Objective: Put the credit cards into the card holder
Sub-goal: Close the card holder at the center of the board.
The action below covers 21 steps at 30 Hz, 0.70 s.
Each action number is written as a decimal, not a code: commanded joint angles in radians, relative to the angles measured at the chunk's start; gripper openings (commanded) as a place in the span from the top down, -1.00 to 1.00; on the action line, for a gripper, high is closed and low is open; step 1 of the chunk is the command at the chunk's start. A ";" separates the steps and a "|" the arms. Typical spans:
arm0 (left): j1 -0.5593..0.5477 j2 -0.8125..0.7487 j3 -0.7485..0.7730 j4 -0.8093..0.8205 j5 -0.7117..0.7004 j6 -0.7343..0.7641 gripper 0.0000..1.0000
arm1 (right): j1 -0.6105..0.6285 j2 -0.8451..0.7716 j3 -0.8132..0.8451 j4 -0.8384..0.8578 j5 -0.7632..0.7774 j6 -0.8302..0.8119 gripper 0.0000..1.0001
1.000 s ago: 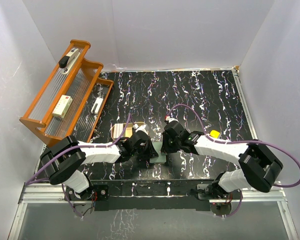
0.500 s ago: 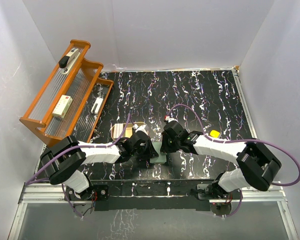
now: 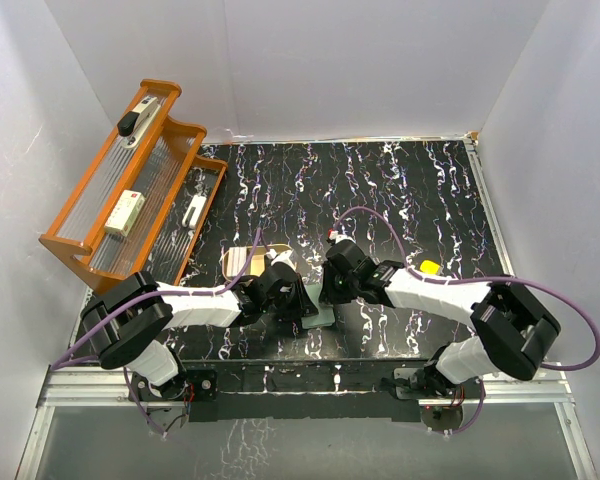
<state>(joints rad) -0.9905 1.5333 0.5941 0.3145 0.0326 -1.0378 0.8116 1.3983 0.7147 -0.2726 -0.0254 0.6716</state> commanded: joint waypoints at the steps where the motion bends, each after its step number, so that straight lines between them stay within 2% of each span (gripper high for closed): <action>1: -0.011 0.014 -0.020 -0.059 -0.005 0.008 0.96 | 0.006 0.018 0.036 0.043 0.000 -0.001 1.00; 21: -0.013 0.002 -0.026 -0.070 -0.014 0.013 0.94 | 0.008 0.051 0.017 0.067 -0.048 0.026 1.00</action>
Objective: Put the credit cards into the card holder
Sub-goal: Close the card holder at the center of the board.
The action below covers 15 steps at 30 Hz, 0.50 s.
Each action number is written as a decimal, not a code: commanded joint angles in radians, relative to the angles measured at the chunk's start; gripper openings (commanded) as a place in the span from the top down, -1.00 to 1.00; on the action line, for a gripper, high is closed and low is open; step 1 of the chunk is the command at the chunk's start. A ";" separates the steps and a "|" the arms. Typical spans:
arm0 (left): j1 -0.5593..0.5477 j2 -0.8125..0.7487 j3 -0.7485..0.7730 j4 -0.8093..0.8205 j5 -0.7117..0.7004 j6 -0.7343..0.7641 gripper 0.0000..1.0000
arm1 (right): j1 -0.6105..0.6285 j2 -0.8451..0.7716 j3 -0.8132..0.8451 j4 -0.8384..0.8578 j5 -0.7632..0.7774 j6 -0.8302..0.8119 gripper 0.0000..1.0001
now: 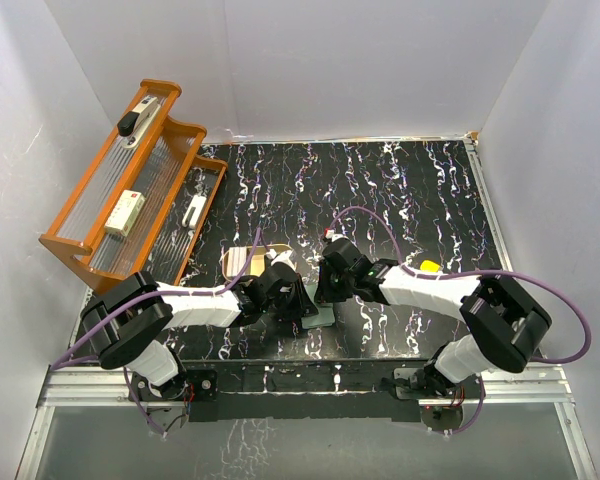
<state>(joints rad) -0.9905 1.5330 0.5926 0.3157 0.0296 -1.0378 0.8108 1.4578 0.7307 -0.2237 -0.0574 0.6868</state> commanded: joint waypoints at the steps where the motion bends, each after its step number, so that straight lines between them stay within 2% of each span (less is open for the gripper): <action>1: -0.013 -0.003 -0.024 -0.072 -0.012 0.014 0.94 | 0.008 -0.012 0.012 0.008 -0.010 0.009 0.99; 6: -0.013 -0.048 0.005 -0.126 -0.019 0.015 0.80 | 0.008 -0.037 0.091 -0.116 0.055 -0.030 0.58; 10: -0.011 -0.105 0.051 -0.195 -0.040 0.035 0.74 | 0.000 -0.102 0.128 -0.185 0.107 -0.074 0.47; 15: -0.011 -0.139 0.101 -0.257 -0.082 0.062 0.62 | -0.040 -0.152 0.103 -0.184 0.068 -0.098 0.40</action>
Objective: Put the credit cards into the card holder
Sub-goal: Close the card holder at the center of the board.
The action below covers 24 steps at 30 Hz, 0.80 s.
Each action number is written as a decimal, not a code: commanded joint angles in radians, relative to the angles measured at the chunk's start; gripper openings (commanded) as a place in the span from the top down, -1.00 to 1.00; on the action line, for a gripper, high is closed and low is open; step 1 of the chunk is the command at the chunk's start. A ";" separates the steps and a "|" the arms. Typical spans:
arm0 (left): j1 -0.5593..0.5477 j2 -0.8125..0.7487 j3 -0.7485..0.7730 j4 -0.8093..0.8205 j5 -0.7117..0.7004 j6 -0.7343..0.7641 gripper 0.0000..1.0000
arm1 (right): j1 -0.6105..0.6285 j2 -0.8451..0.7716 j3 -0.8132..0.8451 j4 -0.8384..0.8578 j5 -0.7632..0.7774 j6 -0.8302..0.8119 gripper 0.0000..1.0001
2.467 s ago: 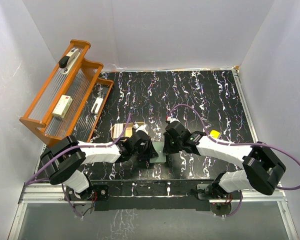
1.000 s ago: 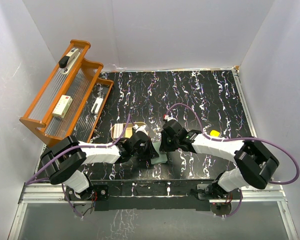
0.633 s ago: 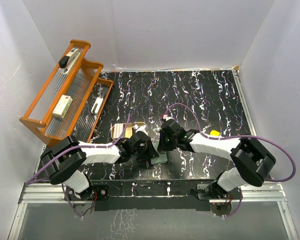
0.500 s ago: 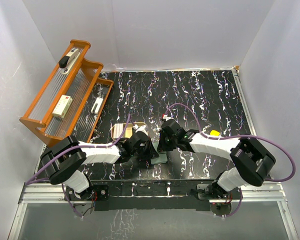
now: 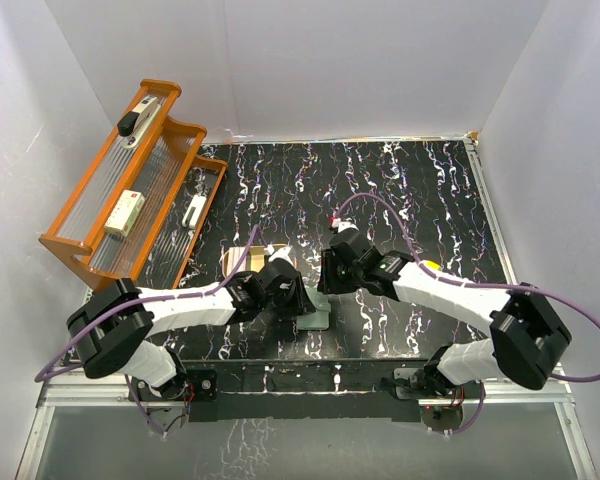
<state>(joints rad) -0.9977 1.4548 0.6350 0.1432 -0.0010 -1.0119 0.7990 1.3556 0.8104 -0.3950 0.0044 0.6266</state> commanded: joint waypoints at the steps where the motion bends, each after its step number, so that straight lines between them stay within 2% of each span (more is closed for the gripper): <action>1: -0.004 -0.062 0.061 -0.088 -0.057 0.037 0.61 | -0.031 -0.051 0.015 -0.002 -0.009 -0.039 0.43; 5: -0.004 -0.058 0.075 -0.128 -0.074 0.051 0.71 | -0.032 -0.041 -0.021 0.058 -0.085 -0.016 0.55; 8: -0.005 -0.055 0.073 -0.152 -0.091 0.055 0.83 | -0.032 -0.023 -0.041 0.083 -0.097 -0.003 0.58; 14: -0.004 -0.003 0.054 -0.086 -0.043 0.086 0.84 | -0.035 -0.007 -0.071 0.104 -0.102 0.000 0.58; 19: -0.004 0.068 0.070 -0.114 -0.043 0.083 0.89 | -0.035 0.023 -0.084 0.135 -0.140 0.009 0.60; 24: -0.005 0.055 0.030 -0.076 -0.048 0.060 0.89 | -0.034 0.026 -0.114 0.147 -0.132 0.027 0.61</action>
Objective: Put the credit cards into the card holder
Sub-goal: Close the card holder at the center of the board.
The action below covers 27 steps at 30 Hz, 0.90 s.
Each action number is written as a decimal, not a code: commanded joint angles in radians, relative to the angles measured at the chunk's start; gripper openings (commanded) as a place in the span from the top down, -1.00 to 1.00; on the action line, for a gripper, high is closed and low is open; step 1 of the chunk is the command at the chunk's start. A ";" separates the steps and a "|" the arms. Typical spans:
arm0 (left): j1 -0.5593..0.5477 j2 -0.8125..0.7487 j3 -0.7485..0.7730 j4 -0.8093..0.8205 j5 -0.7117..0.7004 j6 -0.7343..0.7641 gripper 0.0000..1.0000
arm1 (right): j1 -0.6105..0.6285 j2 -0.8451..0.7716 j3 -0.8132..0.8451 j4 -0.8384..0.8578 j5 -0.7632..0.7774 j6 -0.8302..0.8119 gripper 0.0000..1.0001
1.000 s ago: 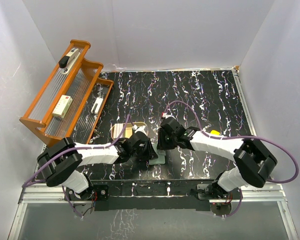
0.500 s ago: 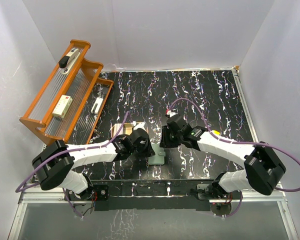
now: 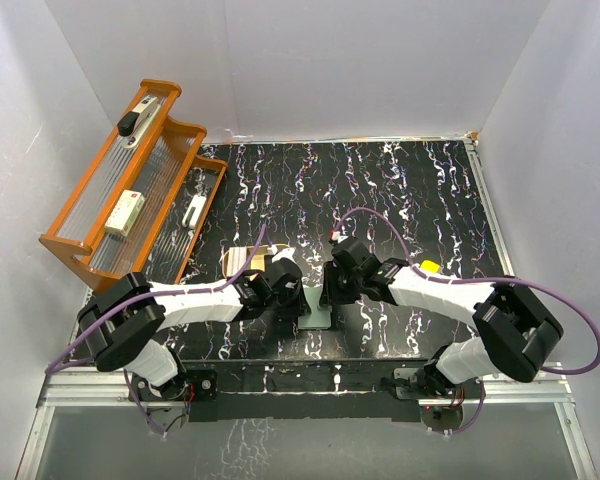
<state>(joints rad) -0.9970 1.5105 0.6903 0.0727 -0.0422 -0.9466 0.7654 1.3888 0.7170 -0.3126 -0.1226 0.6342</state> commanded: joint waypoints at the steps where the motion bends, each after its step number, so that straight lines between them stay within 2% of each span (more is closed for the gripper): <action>1: -0.006 -0.005 -0.028 -0.008 -0.011 -0.005 0.89 | -0.002 -0.007 -0.026 0.070 -0.009 0.024 0.61; 27: -0.005 0.001 -0.021 -0.017 -0.005 -0.012 0.90 | -0.001 0.019 -0.044 0.111 -0.049 0.016 0.78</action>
<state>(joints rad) -0.9970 1.5101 0.6865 0.0784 -0.0429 -0.9546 0.7635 1.3941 0.6708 -0.2501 -0.1680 0.6563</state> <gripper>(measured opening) 0.053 0.118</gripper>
